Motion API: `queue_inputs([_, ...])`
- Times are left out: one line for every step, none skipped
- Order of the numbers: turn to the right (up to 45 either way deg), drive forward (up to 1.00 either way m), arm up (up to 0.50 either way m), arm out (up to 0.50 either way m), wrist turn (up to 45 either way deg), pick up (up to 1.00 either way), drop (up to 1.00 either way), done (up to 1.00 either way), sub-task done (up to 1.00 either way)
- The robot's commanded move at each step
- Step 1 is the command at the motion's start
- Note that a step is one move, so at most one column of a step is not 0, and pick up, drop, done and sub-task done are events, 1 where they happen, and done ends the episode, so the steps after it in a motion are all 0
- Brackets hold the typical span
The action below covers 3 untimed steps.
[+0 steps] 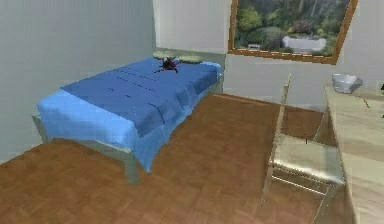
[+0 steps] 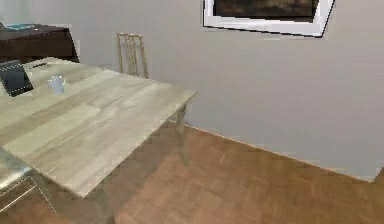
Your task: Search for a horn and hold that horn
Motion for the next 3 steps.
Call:
queue_inputs([0.0, 0.3, 0.0, 0.0, 0.0, 0.0, 0.0, 0.0, 0.0])
queue_inputs([9.0, 0.0, 0.0, 0.0, 0.0, 0.0, 0.0, 0.0, 0.0])
queue_inputs([0.0, 0.8, 0.0, 0.0, 0.0, 0.0, 0.0, 0.0, 0.0])
